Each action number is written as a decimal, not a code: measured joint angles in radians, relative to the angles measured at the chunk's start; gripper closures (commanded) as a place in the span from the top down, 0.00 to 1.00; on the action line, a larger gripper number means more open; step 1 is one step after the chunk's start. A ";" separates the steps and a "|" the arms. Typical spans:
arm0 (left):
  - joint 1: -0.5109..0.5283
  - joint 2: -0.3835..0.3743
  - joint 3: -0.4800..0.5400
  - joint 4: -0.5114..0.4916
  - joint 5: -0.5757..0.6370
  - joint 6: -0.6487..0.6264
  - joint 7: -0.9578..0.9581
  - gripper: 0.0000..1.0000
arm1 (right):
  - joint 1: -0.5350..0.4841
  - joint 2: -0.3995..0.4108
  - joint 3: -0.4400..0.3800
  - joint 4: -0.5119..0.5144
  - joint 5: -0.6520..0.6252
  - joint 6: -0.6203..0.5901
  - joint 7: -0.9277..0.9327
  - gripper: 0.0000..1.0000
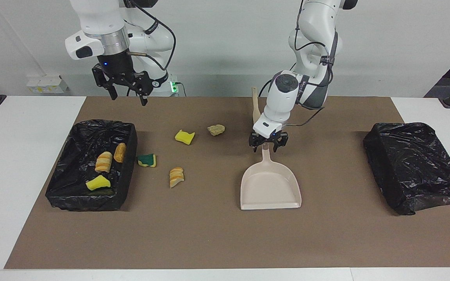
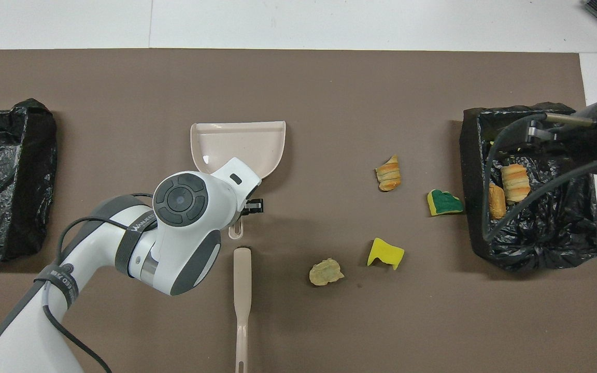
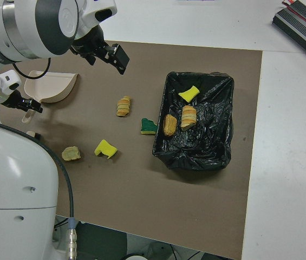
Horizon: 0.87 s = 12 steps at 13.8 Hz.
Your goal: Sweep and dump trash in bin
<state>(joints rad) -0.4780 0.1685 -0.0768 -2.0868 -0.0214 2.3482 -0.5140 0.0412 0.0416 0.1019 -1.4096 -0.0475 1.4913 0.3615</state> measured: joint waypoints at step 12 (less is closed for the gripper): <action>0.106 -0.003 0.020 0.080 0.005 -0.052 0.154 0.00 | 0.000 -0.004 0.003 -0.007 0.001 -0.022 -0.018 1.00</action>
<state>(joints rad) -0.3721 0.1658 -0.0564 -2.0071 -0.0168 2.2959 -0.3596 0.0413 0.0380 0.1049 -1.4164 -0.0467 1.4688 0.3437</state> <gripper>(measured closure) 0.687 0.000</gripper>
